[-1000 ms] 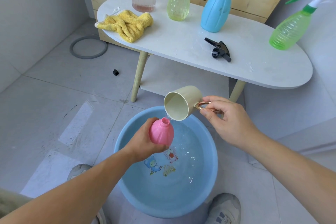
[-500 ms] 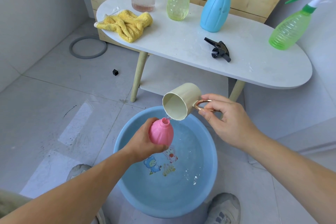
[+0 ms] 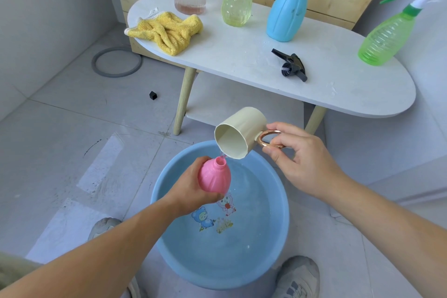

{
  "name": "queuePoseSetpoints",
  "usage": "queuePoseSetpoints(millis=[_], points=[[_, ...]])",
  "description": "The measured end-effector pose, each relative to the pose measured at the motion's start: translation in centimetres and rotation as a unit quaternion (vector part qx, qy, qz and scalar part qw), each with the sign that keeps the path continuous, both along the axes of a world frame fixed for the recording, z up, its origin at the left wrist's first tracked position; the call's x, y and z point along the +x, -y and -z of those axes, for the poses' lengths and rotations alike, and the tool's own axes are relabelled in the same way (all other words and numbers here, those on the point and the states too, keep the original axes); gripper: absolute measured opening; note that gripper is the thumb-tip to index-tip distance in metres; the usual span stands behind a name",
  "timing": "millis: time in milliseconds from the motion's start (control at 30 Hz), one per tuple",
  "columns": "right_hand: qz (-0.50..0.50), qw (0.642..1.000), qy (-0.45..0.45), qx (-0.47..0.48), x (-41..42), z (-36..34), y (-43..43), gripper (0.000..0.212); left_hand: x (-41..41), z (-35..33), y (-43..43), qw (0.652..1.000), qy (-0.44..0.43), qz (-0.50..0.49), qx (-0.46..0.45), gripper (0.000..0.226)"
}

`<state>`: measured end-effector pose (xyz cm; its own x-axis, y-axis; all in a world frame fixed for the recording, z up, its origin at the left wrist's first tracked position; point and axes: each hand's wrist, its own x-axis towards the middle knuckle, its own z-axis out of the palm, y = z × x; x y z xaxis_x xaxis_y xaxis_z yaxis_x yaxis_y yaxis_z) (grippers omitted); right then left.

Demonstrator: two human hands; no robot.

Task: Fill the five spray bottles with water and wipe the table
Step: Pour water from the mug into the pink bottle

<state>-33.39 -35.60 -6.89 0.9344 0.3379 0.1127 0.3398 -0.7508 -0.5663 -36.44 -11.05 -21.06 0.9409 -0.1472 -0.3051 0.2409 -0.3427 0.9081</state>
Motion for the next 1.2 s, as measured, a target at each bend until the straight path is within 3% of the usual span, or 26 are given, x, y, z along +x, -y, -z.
queuePoseSetpoints(millis=[267, 433, 633, 1200], points=[[-0.02, 1.0, 0.019, -0.011, -0.1, 0.1, 0.0, 0.025, 0.0, -0.1, 0.0, 1.0, 0.004, 0.002, 0.005, 0.084], [-0.032, 0.999, 0.026, -0.023, 0.0, 0.1, 0.0, 0.019, 0.0, 0.0, 0.0, 1.0, 0.004, 0.003, 0.004, 0.084], [-0.048, 0.996, 0.063, -0.041, 0.0, 0.1, 0.0, 0.035, 0.1, 0.1, 0.0, 1.0, 0.002, 0.002, 0.004, 0.084], [-0.145, 0.962, 0.218, -0.079, 0.3, 1.1, 0.0, 0.028, 0.0, 0.3, -0.1, 1.0, 0.003, 0.002, 0.009, 0.086]])
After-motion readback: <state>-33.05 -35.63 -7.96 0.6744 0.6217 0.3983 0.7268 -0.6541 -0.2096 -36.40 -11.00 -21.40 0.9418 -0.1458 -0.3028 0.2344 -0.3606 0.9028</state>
